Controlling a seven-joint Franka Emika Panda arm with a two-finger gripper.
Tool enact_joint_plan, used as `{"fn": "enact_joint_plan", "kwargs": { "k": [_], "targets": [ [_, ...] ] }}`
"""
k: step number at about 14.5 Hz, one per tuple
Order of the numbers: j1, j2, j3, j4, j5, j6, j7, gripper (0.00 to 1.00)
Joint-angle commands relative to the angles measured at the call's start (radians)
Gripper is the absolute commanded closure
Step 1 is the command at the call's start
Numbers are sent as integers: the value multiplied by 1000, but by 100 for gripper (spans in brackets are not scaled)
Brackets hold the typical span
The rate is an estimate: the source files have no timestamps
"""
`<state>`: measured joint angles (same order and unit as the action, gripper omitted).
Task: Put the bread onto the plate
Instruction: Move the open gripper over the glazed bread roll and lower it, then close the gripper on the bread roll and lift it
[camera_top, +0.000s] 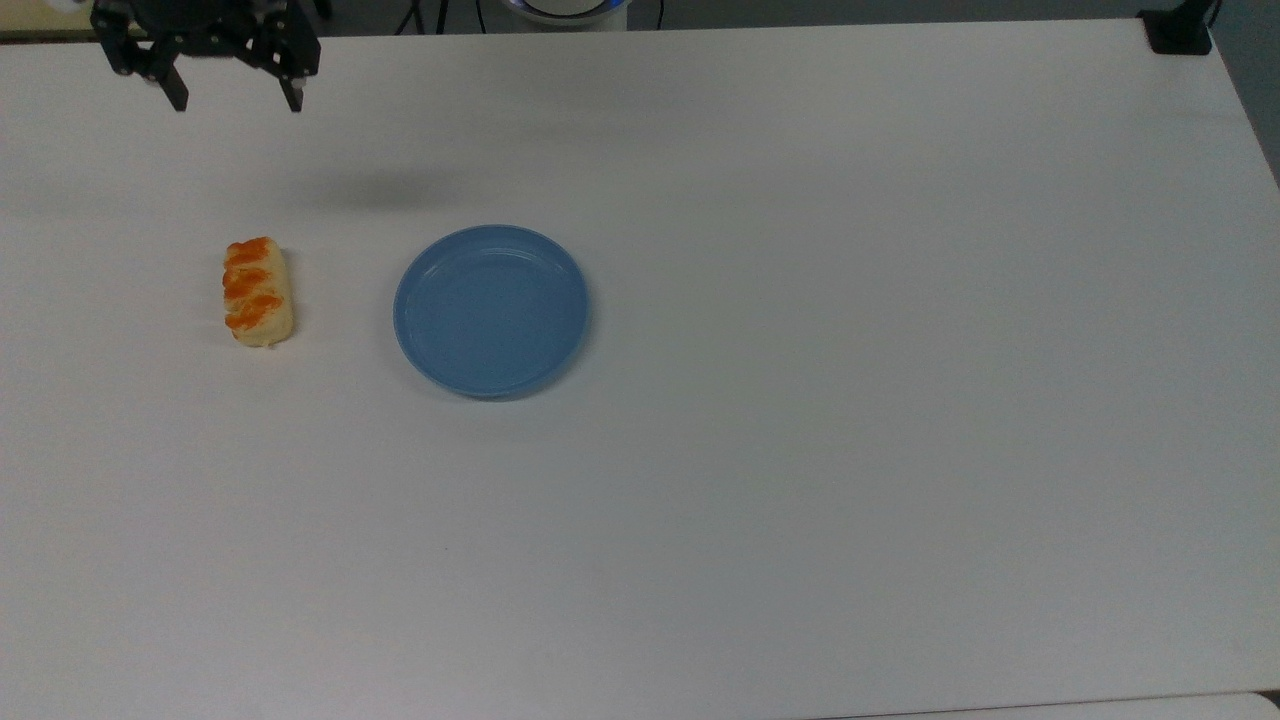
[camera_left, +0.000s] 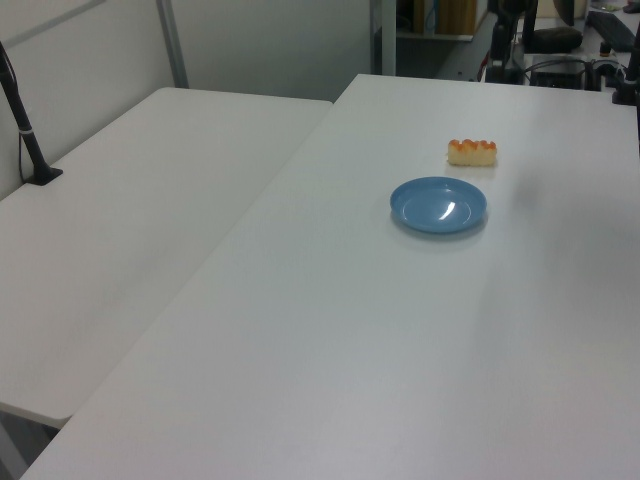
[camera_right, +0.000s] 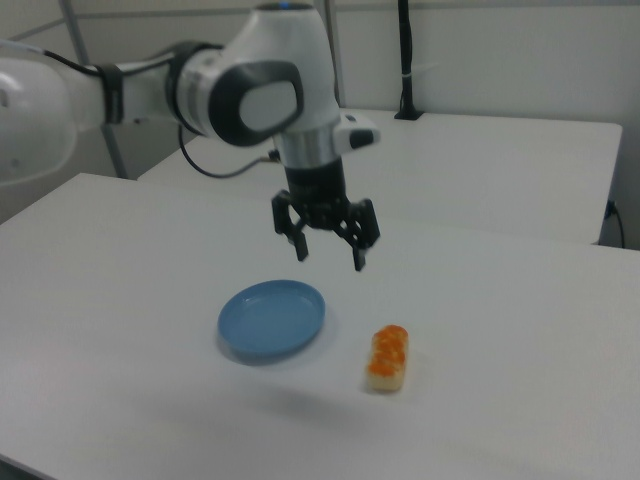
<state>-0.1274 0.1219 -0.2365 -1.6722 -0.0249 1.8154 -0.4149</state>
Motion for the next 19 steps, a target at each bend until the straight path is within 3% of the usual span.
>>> {"fn": "enact_joint_plan", "kwargs": {
  "k": [1,6,12,14,16,19],
  "targets": [
    [-6,115,-9,-30,19,148,-21,0],
    [-32,260,-9,-41,19,318,-13,0],
    [-49,346,-9,-70,16,455,-12,1],
    [-44,369,3,-77,19,498,10,21],
    [-41,358,3,-83,19,489,36,49],
    [-37,289,17,-75,20,394,34,51]
  ]
}}
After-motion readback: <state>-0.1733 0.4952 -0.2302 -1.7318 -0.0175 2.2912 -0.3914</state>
